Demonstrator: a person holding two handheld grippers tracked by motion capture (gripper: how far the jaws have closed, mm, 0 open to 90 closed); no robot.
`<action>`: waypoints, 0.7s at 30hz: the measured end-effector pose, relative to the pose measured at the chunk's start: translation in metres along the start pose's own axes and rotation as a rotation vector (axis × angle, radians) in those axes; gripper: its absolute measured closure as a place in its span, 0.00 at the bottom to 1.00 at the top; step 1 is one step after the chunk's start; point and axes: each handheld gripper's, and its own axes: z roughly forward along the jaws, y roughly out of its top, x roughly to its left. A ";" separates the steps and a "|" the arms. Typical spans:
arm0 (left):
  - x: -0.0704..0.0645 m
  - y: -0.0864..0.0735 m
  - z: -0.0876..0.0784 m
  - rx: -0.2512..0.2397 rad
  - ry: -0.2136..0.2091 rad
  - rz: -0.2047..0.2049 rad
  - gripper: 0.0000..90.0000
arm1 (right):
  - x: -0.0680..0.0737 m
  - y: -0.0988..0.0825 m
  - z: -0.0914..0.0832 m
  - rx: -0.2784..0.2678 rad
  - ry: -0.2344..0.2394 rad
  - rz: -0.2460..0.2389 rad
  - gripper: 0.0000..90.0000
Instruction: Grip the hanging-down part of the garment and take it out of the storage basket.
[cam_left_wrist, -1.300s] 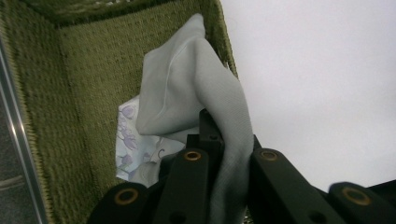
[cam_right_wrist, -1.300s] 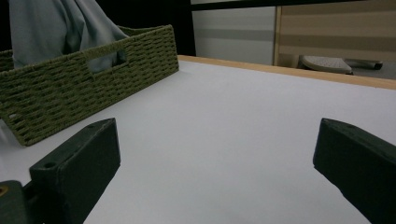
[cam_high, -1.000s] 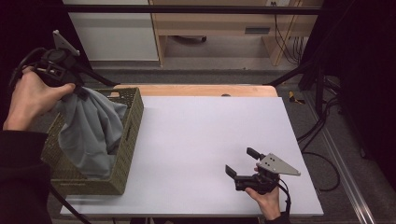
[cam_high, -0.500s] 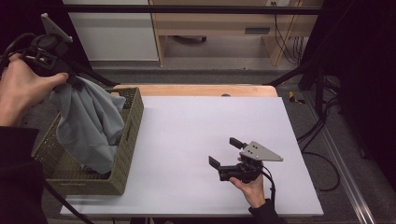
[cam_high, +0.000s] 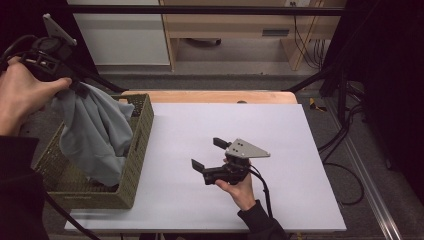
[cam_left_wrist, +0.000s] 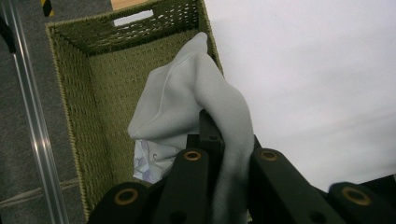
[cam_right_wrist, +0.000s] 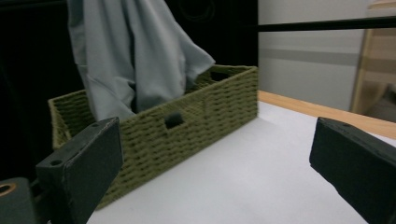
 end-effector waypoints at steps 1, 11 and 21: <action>0.000 0.000 0.000 0.004 0.000 0.001 0.96 | 0.003 0.002 0.005 0.007 0.006 -0.004 0.03; -0.002 0.001 -0.002 0.002 0.001 0.009 0.96 | 0.023 0.009 0.055 0.036 0.081 -0.010 0.05; 0.000 0.003 -0.001 0.009 -0.003 0.011 0.96 | 0.043 0.011 0.096 0.063 0.129 -0.022 0.05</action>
